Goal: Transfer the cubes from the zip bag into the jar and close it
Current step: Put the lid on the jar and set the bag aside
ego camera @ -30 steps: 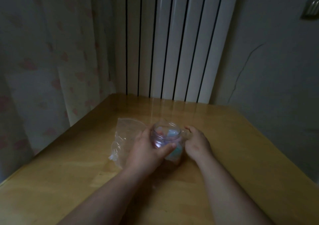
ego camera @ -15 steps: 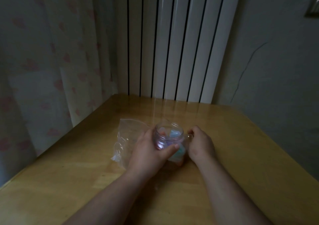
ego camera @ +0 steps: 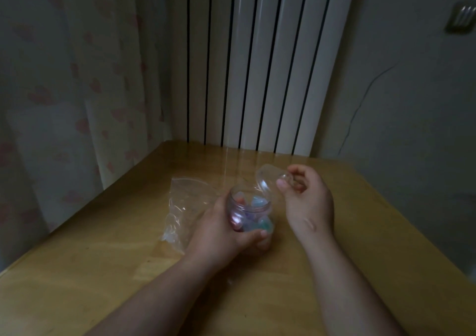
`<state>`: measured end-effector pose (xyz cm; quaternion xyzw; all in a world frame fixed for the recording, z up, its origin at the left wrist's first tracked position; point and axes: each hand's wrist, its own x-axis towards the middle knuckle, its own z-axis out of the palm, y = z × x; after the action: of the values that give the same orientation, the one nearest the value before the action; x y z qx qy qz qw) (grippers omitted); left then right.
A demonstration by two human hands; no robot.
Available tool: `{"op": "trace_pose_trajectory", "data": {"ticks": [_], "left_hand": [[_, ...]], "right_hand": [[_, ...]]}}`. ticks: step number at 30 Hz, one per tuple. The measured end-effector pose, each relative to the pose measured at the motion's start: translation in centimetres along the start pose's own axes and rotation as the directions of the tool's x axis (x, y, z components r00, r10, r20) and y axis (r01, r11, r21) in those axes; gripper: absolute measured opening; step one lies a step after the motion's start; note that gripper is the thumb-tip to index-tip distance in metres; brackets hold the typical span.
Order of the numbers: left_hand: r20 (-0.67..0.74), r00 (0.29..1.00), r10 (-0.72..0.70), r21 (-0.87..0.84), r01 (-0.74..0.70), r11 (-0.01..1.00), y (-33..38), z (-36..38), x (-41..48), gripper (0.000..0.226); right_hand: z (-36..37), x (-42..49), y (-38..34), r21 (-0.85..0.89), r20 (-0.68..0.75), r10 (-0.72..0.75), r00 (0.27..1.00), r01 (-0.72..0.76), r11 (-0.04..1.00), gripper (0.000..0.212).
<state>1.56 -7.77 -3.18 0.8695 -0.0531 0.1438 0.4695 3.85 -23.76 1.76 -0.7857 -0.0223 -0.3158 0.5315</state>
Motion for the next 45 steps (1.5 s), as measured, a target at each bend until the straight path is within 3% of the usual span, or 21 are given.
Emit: {"op": "trace_pose_trajectory", "data": {"ticks": [5, 10, 15, 22, 38, 45], "left_hand": [[0.044, 0.999, 0.031, -0.006, -0.031, 0.999, 0.1, 0.1, -0.2, 0.098], [0.059, 0.998, 0.035, 0.023, -0.036, 0.999, -0.2, 0.1, -0.1, 0.084], [0.053, 0.997, 0.048, 0.015, -0.048, 0.999, -0.4, 0.0, 0.2, 0.078], [0.056, 0.997, 0.056, -0.057, -0.052, 0.997, -0.5, -0.3, 0.2, 0.075], [0.075, 0.997, 0.024, -0.073, -0.018, 0.997, -1.3, 0.4, 0.6, 0.099], [0.087, 0.996, 0.021, -0.07, -0.015, 0.997, -1.3, 0.5, 0.6, 0.094]], "right_hand": [[2.1, -1.0, -0.7, 0.035, 0.113, 0.017, 0.993, -0.021, 0.999, 0.022], [2.9, -1.6, -0.3, 0.098, 0.219, 0.049, 0.974, -0.072, 0.993, 0.035], [2.5, -1.3, 0.1, 0.174, 0.283, 0.022, 0.959, -0.073, 0.982, 0.028], [1.8, -0.5, 0.3, 0.187, 0.362, -0.028, 0.932, -0.044, 0.981, 0.035], [1.5, -0.4, -0.6, 0.038, 0.404, -0.024, 0.914, 0.01, 0.999, 0.034], [2.3, -1.1, -1.6, -0.124, 0.165, 0.029, 0.986, -0.009, 0.992, 0.03]]}}
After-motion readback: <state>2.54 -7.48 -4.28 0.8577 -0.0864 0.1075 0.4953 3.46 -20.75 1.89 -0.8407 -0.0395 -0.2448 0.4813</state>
